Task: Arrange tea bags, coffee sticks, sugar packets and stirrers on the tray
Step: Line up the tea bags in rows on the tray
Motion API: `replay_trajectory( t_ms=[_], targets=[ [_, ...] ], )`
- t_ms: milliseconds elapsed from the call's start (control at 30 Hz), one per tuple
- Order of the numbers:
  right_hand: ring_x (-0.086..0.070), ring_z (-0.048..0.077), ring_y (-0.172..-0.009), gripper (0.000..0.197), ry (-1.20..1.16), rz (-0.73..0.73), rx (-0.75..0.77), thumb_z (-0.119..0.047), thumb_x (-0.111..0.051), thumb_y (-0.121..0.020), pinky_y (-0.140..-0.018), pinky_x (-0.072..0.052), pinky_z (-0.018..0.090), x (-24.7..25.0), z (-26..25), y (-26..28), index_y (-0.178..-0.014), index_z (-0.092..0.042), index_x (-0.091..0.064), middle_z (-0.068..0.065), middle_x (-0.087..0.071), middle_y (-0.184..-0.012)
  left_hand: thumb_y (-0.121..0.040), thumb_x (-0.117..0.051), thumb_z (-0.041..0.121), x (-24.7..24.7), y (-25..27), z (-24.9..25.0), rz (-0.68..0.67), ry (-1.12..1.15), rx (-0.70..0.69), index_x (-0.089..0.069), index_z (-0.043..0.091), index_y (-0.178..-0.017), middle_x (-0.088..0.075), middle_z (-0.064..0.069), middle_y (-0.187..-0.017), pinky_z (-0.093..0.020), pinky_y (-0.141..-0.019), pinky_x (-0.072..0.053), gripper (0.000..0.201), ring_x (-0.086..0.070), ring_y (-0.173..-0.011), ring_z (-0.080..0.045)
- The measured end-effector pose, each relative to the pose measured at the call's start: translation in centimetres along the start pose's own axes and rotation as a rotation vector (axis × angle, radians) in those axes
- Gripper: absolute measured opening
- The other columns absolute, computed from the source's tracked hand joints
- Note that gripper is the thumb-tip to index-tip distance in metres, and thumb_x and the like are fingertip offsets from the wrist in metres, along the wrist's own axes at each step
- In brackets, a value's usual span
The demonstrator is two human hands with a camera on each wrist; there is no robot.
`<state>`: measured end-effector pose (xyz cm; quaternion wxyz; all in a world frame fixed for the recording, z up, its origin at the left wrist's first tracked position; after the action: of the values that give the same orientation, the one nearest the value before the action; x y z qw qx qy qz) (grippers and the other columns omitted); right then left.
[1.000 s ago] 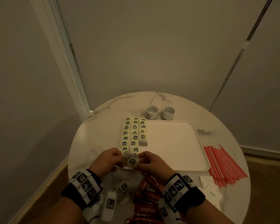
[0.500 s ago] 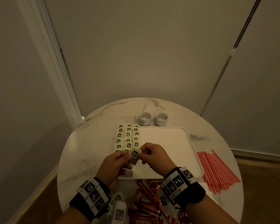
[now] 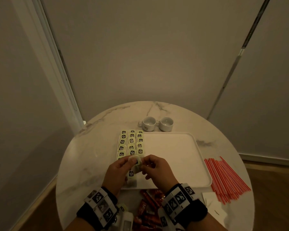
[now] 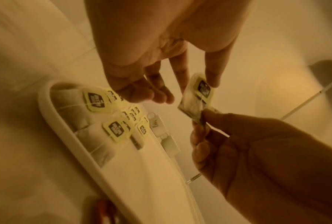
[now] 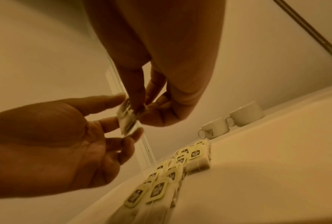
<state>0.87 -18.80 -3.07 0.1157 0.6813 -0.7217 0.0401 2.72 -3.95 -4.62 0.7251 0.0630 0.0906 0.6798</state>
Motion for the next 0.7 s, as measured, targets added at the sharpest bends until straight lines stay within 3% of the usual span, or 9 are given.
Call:
replay_trajectory(
  t_ms=[67,200,333,400,533,600,700],
  targets=[
    [-0.057,0.006,-0.06,0.012,0.03,-0.026,0.015,-0.006,-0.066,-0.084,-0.056,-0.05,0.024,-0.1,-0.2,-0.1,-0.086,-0.018,-0.067,-0.008,-0.066,-0.067,-0.088,-0.065,0.022,0.3,-0.6,0.0,0.037,-0.008,-0.025,-0.076,0.019,-0.09,-0.069,0.004,-0.07,-0.027,-0.055,-0.042,0.011,-0.053,-0.064,-0.012],
    [-0.058,0.009,-0.066,0.014,0.022,-0.057,0.021,-0.01,-0.067,-0.085,-0.057,-0.049,0.025,-0.1,-0.2,-0.3,-0.084,-0.024,-0.068,-0.01,-0.068,-0.077,-0.087,-0.067,0.02,0.3,-1.3,0.6,0.053,0.016,-0.056,-0.076,0.012,-0.091,-0.071,-0.009,-0.079,-0.024,-0.052,-0.04,0.013,-0.051,-0.059,-0.011],
    [-0.055,0.003,-0.062,0.01,0.092,-0.04,0.025,-0.015,-0.068,-0.085,-0.059,-0.044,0.022,0.3,0.3,-0.5,-0.089,-0.024,-0.07,-0.008,-0.069,-0.086,-0.087,-0.067,0.02,0.1,-1.3,1.0,0.024,-0.05,-0.111,-0.076,0.013,-0.089,-0.067,0.001,-0.069,-0.023,-0.054,-0.04,0.011,-0.049,-0.054,-0.007],
    [-0.055,0.002,-0.062,0.011,0.111,-0.029,0.051,-0.016,-0.066,-0.085,-0.062,-0.042,0.02,0.4,0.3,-0.6,-0.094,-0.022,-0.071,-0.005,-0.069,-0.09,-0.087,-0.067,0.02,0.1,-1.4,1.2,-0.004,-0.098,-0.154,-0.075,0.015,-0.09,-0.069,0.001,-0.075,-0.024,-0.061,-0.043,0.01,-0.056,-0.06,-0.004],
    [-0.052,0.0,-0.069,0.008,0.262,0.0,0.085,-0.016,-0.066,-0.085,-0.066,-0.04,0.009,0.5,0.3,-0.7,-0.091,-0.019,-0.072,-0.012,-0.061,-0.088,-0.087,-0.067,0.018,0.3,-1.9,1.3,-0.057,-0.144,-0.188,-0.074,0.012,-0.087,-0.071,-0.009,-0.092,-0.033,-0.08,-0.051,0.009,-0.066,-0.089,-0.02],
    [-0.053,-0.001,-0.07,0.01,0.285,-0.014,0.086,-0.016,-0.067,-0.084,-0.066,-0.04,0.009,0.3,0.1,-0.7,-0.09,-0.024,-0.071,-0.015,-0.06,-0.086,-0.087,-0.067,0.017,0.3,-1.9,0.9,-0.073,-0.166,-0.179,-0.073,0.012,-0.085,-0.069,-0.01,-0.09,-0.029,-0.076,-0.05,0.008,-0.065,-0.085,-0.017],
    [-0.053,-0.007,-0.063,0.015,0.176,-0.032,0.041,-0.011,-0.072,-0.08,-0.063,-0.04,0.008,0.1,0.3,-0.7,-0.081,-0.025,-0.067,-0.015,-0.061,-0.069,-0.087,-0.067,0.017,0.2,-2.0,0.5,-0.093,-0.222,-0.183,-0.074,0.019,-0.087,-0.068,-0.001,-0.086,-0.017,-0.065,-0.045,0.007,-0.061,-0.073,-0.004]
  ],
)
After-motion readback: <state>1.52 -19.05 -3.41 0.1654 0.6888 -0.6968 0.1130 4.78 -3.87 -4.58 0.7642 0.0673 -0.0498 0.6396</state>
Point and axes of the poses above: each hand's wrist, its own y-axis away from the middle knuckle, its own x-axis out of the back of the hand, z = x × y, the point moved 6 cm from there along -y, towards the middle knuckle
